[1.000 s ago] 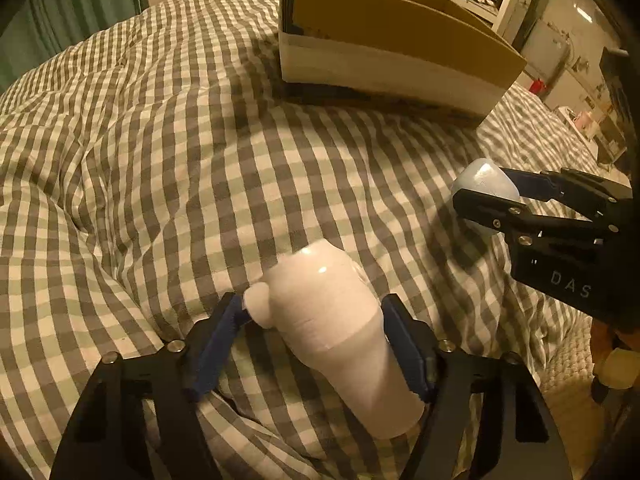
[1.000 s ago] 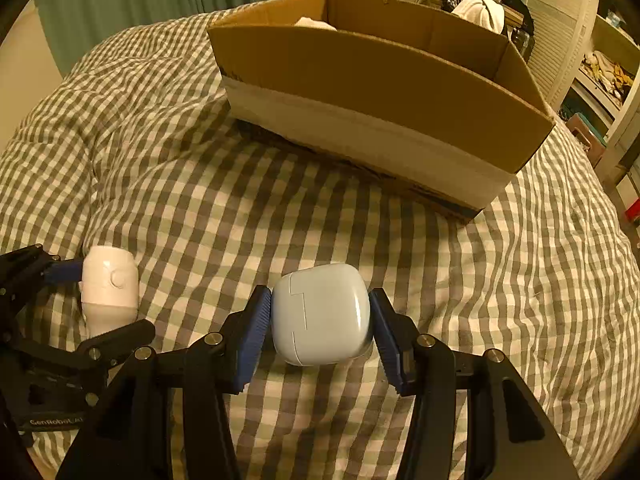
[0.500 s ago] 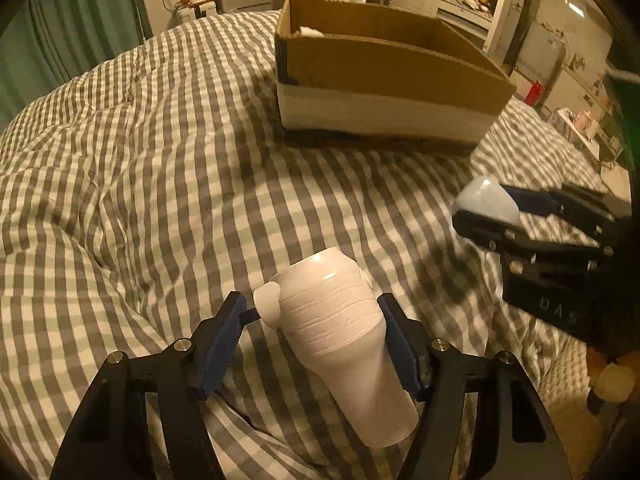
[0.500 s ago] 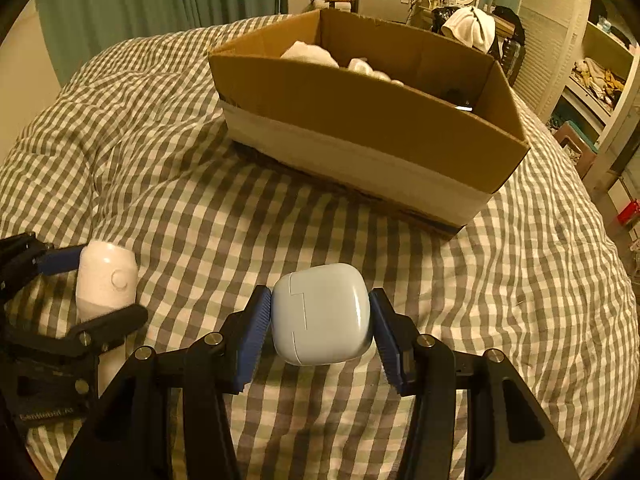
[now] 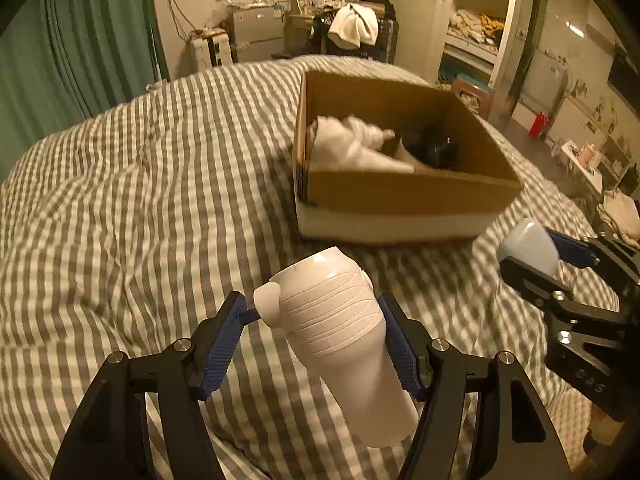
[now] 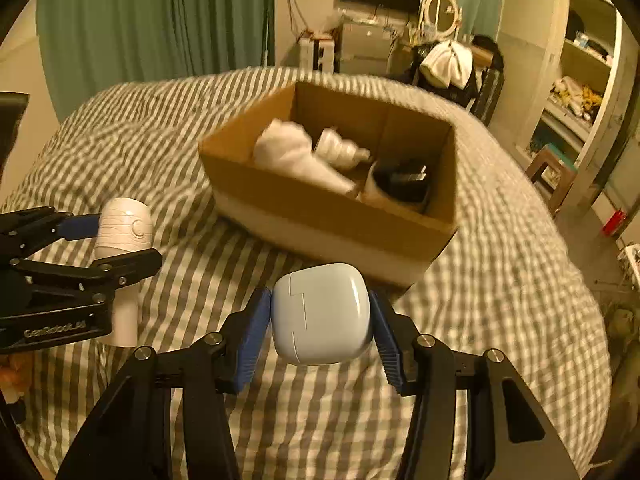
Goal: Organize objects
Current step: 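Carry bottle and earbud case into the box and open both tools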
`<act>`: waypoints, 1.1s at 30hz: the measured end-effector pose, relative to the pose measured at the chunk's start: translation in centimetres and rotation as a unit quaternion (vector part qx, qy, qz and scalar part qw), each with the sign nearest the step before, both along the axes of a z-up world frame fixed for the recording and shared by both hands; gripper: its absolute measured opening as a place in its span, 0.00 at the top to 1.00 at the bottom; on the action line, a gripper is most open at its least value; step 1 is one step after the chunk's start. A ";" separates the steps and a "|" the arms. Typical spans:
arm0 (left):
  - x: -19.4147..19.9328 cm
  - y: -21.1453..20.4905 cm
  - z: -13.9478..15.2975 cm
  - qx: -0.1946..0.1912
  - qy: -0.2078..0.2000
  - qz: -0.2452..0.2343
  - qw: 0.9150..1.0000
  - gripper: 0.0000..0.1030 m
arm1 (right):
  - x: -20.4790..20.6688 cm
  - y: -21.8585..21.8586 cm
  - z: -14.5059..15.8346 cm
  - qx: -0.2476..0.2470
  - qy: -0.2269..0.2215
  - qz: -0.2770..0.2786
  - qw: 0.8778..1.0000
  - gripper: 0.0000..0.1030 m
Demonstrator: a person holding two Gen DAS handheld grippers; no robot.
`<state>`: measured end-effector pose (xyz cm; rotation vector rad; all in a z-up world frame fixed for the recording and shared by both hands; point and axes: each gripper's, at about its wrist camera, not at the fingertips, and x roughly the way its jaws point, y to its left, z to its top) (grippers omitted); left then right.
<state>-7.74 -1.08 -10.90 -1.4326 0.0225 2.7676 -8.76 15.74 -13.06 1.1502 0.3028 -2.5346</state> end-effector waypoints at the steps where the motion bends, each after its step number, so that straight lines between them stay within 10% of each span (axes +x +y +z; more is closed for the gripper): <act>1: -0.1 0.1 0.3 -0.001 0.005 0.002 1.000 0.33 | -0.1 0.2 0.8 0.001 0.009 -0.002 1.000 0.51; 33: -16.4 2.4 11.8 0.017 0.089 0.033 0.995 0.33 | -9.5 1.8 14.9 -0.033 0.115 -0.045 0.992 0.52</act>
